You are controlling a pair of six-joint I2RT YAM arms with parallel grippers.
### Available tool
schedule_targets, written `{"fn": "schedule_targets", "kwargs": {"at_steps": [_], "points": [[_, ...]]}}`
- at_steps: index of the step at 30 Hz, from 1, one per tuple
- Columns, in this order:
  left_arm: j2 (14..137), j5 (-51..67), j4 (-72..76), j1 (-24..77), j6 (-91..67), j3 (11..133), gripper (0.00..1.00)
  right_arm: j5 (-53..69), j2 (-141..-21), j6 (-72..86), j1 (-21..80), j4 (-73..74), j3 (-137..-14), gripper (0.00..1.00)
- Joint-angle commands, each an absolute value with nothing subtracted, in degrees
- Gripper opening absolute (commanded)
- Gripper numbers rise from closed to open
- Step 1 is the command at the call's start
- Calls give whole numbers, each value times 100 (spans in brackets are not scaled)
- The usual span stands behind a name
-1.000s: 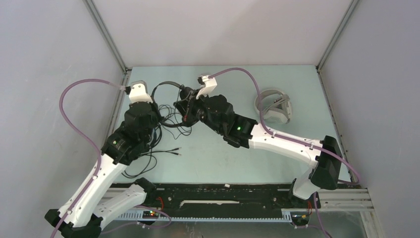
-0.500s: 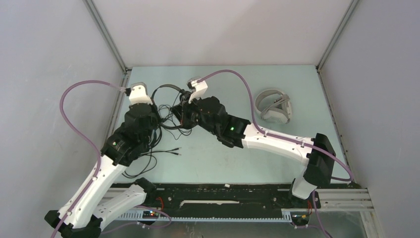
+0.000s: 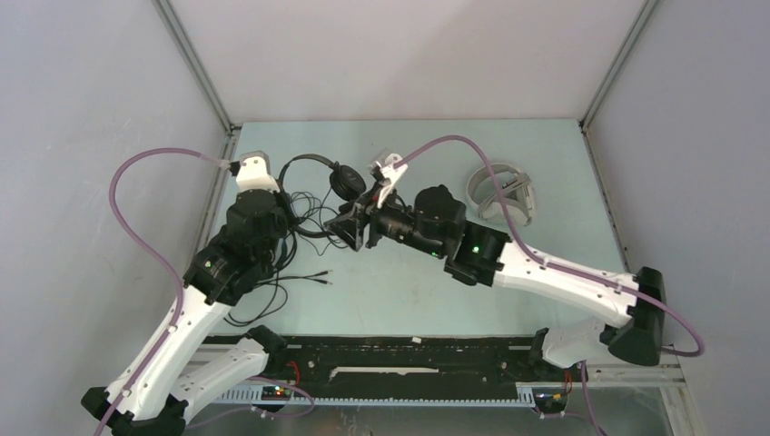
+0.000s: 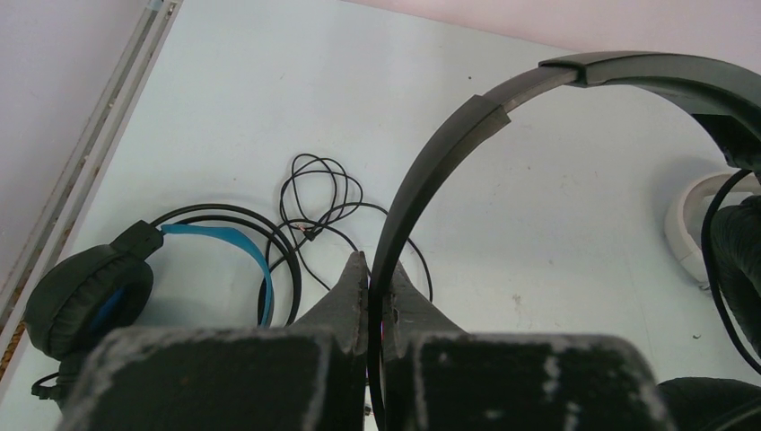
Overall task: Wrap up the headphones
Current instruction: Wrap the headphones cable around the headphones.
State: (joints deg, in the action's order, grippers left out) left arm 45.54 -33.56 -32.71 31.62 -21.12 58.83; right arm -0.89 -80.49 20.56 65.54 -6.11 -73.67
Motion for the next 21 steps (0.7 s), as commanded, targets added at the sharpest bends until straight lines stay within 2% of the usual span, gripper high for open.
{"fn": "schedule_targets", "kwargs": {"at_steps": [1, 5, 12, 16, 21], "points": [[4529, -3236, -2971, 3103, -2352, 6211, 0, 474, -7443, 1435, 6599, -804, -7001, 54], [4529, -3154, -2989, 3081, -2353, 6259, 0, 666, -6742, 1041, 6609, -1321, -6145, 58], [4527, -2696, -3038, 3059, -2523, 6429, 0, 433, -5778, -272, 6616, -3227, -4247, 67], [4522, -2334, -3009, 3061, -2673, 6548, 0, 253, -6032, -928, 6588, -3892, -3804, 74], [4522, -1996, -2983, 3057, -2862, 6657, 0, 701, -6486, -583, 6178, -4311, -3797, 81]]}}
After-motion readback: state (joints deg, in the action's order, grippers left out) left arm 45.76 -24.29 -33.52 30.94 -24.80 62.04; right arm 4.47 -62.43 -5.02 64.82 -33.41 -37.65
